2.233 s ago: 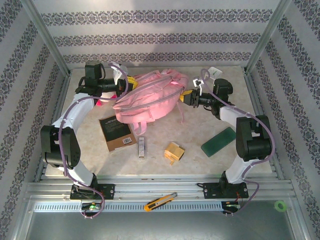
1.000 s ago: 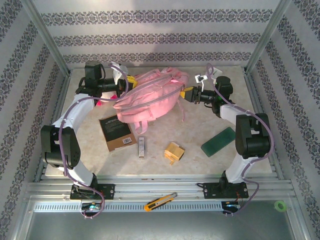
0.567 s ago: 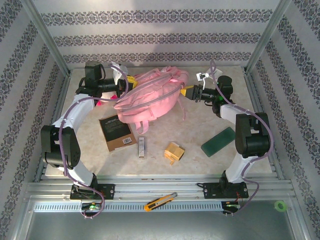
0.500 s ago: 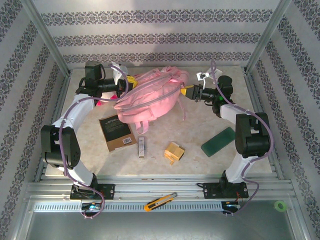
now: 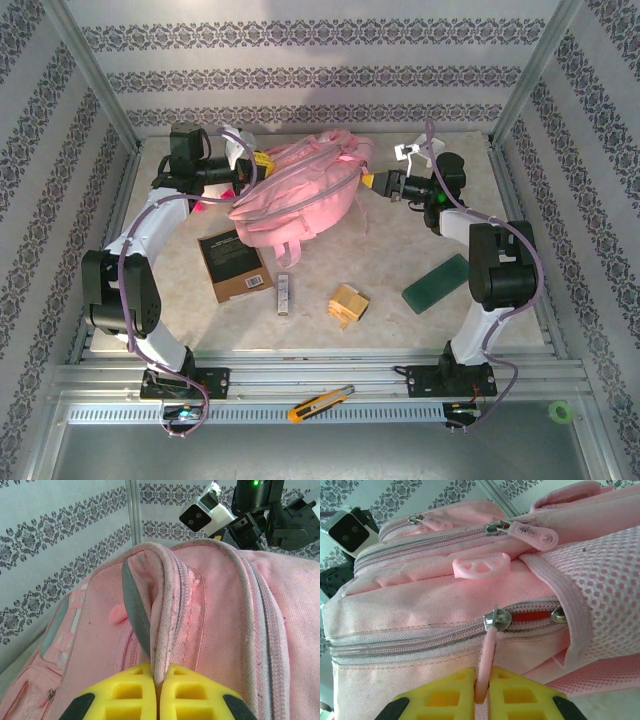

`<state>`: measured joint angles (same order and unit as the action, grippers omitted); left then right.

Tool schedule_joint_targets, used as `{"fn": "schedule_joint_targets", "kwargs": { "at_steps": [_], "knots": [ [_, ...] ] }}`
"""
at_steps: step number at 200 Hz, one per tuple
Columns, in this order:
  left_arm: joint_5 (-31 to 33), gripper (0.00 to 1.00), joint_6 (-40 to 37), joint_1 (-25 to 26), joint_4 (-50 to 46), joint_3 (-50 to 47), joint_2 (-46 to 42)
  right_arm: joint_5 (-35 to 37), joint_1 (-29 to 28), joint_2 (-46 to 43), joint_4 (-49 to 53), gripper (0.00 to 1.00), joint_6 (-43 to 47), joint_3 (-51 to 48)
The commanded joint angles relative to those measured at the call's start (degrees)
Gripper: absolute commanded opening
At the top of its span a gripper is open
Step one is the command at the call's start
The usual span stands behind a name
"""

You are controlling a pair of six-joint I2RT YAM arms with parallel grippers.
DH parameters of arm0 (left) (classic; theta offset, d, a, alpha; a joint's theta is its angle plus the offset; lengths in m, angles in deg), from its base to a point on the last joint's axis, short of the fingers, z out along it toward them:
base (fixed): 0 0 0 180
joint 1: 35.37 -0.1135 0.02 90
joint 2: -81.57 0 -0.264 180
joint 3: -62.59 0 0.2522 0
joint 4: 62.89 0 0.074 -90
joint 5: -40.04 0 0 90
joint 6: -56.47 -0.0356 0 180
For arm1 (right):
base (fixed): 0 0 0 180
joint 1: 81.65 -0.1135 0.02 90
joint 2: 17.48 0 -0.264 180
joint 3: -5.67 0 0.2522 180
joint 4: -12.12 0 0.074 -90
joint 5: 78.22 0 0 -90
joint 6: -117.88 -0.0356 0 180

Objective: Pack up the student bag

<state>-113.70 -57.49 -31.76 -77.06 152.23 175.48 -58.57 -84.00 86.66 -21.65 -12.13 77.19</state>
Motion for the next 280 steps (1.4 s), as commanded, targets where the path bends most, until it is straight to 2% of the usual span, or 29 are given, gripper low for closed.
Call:
{"fn": "schedule_joint_targets", "kwargs": {
  "at_steps": [1,14,24,56,72,108,125,157,208,233,280],
  "knots": [
    [-3.0,0.00,-1.6,-0.5,5.7,0.7,-2.8,-0.5,0.3,1.0,-5.3,0.06,-1.1,1.9],
    [-2.3,0.00,-1.8,-0.6,5.5,0.6,-2.8,-0.6,0.3,0.6,-5.9,0.00,-1.1,1.8],
    [-0.8,0.00,-2.1,-0.4,5.1,0.6,-2.8,0.0,0.3,0.0,-5.7,0.00,-0.9,1.5],
    [12.7,0.00,-10.8,2.8,-4.2,2.2,-3.1,5.5,0.5,-4.8,1.6,0.00,4.4,-2.0],
    [19.9,0.00,-13.4,4.9,-8.9,3.4,-3.0,8.9,0.4,-8.5,11.5,0.00,11.4,-3.1],
    [32.9,0.00,-16.4,8.6,-12.0,2.2,-3.6,19.2,-1.6,-16.9,45.4,0.00,34.3,-1.3],
    [36.1,0.00,-16.4,10.6,-12.9,2.4,-2.9,23.4,-3.2,-18.9,53.9,0.00,39.9,-0.2],
    [42.1,0.00,-11.3,13.6,-11.1,0.2,-2.9,31.3,-7.4,-20.9,67.1,0.00,47.8,2.7],
    [48.3,0.00,-3.9,18.1,-6.3,-2.6,-2.6,29.9,-13.5,-24.2,70.9,0.00,49.4,3.5],
    [49.3,0.00,2.2,19.3,-3.4,-3.3,-1.9,27.7,-17.3,-25.6,70.7,0.00,47.8,3.1],
    [53.9,0.00,14.6,21.6,1.1,-3.5,0.1,27.9,-23.7,-29.3,67.6,0.00,42.3,-0.1]
  ]
}}
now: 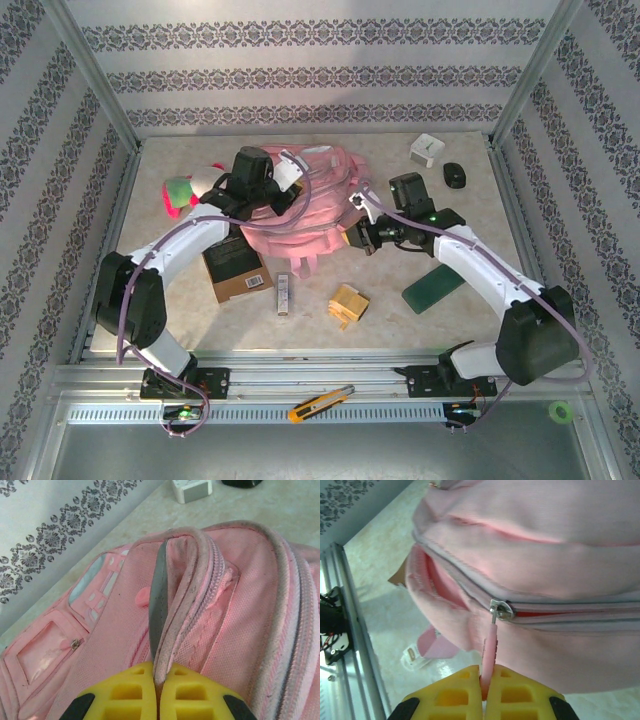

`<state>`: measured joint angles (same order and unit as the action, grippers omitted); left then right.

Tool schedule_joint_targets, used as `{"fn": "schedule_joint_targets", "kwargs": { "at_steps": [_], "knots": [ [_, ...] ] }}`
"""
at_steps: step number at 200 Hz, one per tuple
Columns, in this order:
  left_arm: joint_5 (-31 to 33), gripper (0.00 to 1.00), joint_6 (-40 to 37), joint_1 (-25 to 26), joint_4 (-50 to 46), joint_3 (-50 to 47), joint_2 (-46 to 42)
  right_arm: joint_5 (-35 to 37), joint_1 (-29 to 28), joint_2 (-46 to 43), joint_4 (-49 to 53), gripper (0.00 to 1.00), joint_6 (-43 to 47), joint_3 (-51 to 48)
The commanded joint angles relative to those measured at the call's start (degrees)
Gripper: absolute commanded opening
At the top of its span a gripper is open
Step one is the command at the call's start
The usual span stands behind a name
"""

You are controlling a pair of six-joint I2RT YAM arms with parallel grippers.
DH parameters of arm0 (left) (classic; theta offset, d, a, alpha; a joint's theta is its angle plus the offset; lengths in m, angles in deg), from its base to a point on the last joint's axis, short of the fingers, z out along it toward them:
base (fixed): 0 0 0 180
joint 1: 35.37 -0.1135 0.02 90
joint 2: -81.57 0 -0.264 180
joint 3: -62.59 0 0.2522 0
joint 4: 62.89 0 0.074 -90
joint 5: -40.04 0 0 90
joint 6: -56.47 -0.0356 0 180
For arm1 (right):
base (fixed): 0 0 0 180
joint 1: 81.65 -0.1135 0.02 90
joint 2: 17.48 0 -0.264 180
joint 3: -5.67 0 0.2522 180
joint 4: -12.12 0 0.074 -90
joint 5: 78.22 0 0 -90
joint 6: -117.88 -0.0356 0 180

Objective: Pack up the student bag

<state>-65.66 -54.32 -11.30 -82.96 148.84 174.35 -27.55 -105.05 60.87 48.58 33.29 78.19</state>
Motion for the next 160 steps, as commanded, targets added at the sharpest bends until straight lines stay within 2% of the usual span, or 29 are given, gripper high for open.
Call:
{"fn": "schedule_joint_targets", "kwargs": {
  "at_steps": [1,47,87,104,121,142,160],
  "knots": [
    [5.9,0.00,11.7,1.1,7.1,-0.2,1.3,-3.0,-2.8,-3.6,-2.8,0.00,-3.3,-1.2],
    [5.8,0.00,27.9,4.8,15.7,-2.4,3.4,1.4,-6.9,-7.2,-15.1,0.00,-14.2,-8.8],
    [9.7,0.00,31.1,10.4,14.6,0.3,7.0,6.5,-10.0,-7.7,-16.4,0.00,-17.4,-10.5],
    [12.0,0.00,32.7,12.4,14.4,1.6,8.5,7.9,-10.2,-8.1,-18.2,0.00,-19.6,-12.3],
    [11.5,0.00,34.3,13.3,15.2,2.8,10.1,8.0,-9.6,-9.0,-21.7,0.00,-21.8,-15.1],
    [9.2,0.33,32.9,12.3,17.5,1.8,9.7,7.6,-7.2,-9.9,-23.0,0.00,-23.5,-17.4],
    [0.1,0.56,28.8,9.0,20.0,-1.6,6.9,6.6,-4.7,-10.5,-22.7,0.00,-23.7,-18.7]
  ]
}}
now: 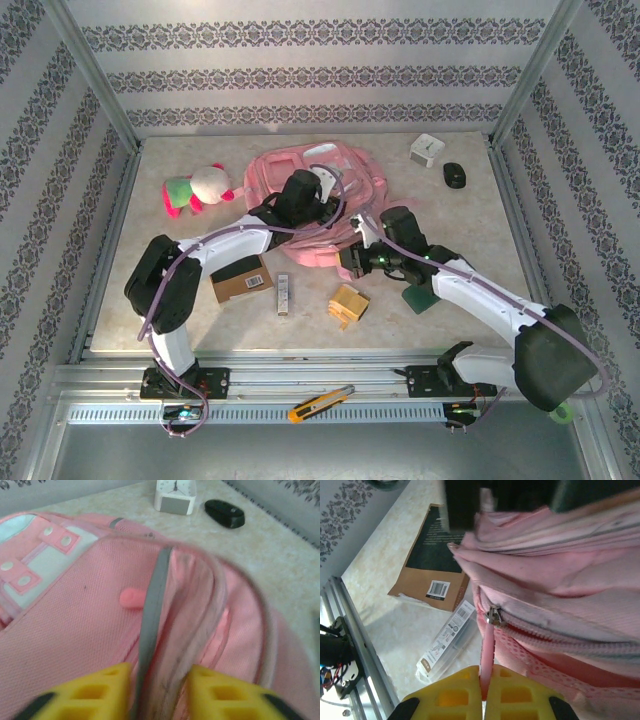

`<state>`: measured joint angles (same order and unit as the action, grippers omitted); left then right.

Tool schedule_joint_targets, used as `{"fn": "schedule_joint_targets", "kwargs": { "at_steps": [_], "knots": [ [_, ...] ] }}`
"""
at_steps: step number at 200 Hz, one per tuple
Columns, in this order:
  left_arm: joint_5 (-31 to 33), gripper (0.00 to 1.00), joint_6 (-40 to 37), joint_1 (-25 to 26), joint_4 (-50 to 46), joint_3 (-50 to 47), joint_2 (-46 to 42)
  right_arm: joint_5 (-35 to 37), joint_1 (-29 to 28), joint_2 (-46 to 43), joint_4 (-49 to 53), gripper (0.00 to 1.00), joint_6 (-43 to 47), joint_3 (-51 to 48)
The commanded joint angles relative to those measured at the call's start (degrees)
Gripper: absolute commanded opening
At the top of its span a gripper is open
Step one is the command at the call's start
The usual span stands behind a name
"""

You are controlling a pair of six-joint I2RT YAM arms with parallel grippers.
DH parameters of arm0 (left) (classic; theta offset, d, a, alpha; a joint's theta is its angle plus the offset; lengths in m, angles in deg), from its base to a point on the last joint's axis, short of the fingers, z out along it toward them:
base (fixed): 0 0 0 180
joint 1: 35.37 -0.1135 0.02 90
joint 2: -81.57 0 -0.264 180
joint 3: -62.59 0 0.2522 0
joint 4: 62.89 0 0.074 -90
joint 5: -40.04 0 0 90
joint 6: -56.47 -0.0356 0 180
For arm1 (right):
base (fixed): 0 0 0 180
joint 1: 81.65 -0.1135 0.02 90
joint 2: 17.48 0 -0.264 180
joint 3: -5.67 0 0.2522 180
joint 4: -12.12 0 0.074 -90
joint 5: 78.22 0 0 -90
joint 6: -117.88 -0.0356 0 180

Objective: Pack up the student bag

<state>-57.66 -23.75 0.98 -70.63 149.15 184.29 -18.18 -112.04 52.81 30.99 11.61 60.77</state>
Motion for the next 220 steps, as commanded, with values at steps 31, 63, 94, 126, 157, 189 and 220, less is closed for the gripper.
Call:
{"fn": "schedule_joint_targets", "kwargs": {
  "at_steps": [31,63,94,126,157,189,220],
  "knots": [
    [-32.3,0.74,-20.6,-12.0,2.8,-7.0,-7.9,-5.8,6.0,-3.1,-4.4,0.00,-0.7,-2.5],
    [-38.8,0.77,-53.1,-15.4,-18.6,-3.6,-8.1,-7.5,7.1,-3.2,-4.2,0.00,0.1,-3.2],
    [-36.6,0.80,-71.8,-16.6,-29.9,0.7,-4.2,-7.8,7.2,-3.6,-4.1,0.00,0.3,-3.7],
    [-35.9,0.87,-77.8,-16.6,-32.2,2.3,-1.9,-7.9,7.3,-3.8,-3.8,0.00,0.4,-3.6],
    [-35.1,0.88,-81.6,-16.0,-32.6,2.0,-0.3,-8.1,7.4,-3.3,-3.7,0.00,0.4,-3.1],
    [-25.6,0.86,-76.4,-14.4,-15.8,-2.8,1.5,-8.3,7.3,-3.3,-3.7,0.00,0.4,-2.9],
    [-27.6,0.32,-66.8,-13.7,-6.4,-5.2,-0.1,-7.5,7.6,-3.3,-2.5,0.00,1.1,-2.5]
  ]
}}
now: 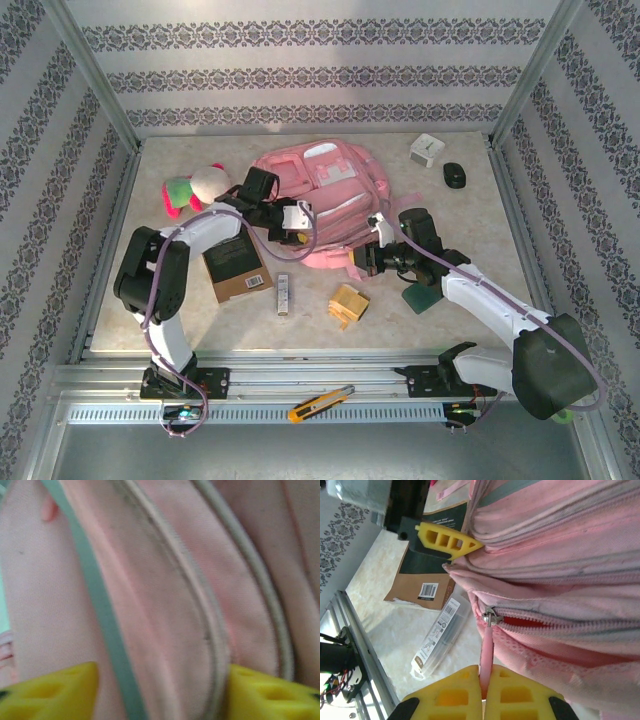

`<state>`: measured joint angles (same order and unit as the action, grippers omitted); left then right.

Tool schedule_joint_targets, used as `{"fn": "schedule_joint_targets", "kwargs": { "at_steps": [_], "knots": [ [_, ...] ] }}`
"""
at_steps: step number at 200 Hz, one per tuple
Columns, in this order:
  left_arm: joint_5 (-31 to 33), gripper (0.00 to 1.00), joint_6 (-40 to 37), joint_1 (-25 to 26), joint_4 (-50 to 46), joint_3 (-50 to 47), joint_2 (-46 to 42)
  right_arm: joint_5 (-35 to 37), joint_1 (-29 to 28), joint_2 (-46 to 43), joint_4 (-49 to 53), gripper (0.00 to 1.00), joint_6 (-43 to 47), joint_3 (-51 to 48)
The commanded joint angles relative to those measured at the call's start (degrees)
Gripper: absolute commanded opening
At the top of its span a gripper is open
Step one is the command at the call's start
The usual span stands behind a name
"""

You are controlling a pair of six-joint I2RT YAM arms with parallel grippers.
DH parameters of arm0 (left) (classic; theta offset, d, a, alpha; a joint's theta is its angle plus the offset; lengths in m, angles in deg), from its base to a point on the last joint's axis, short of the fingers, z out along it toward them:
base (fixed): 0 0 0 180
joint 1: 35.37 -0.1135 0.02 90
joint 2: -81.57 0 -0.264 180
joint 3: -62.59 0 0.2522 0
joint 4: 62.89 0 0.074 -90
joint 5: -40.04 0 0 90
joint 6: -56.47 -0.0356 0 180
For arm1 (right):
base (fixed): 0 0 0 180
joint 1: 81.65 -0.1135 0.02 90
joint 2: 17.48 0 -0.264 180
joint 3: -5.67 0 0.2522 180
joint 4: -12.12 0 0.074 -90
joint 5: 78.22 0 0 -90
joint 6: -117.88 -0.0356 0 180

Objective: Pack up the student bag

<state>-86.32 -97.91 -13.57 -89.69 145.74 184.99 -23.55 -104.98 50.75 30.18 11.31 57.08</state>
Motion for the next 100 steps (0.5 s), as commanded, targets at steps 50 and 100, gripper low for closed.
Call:
{"fn": "schedule_joint_targets", "kwargs": {
  "at_steps": [50,100],
  "knots": [
    [11.7,0.00,31.5,5.6,21.2,-5.5,-10.5,1.2,0.0,-1.1,1.5,0.00,3.2,3.3],
    [21.8,0.00,52.5,8.2,16.1,2.6,-11.9,4.7,-3.3,-0.4,4.4,0.00,4.7,8.2]
  ]
}}
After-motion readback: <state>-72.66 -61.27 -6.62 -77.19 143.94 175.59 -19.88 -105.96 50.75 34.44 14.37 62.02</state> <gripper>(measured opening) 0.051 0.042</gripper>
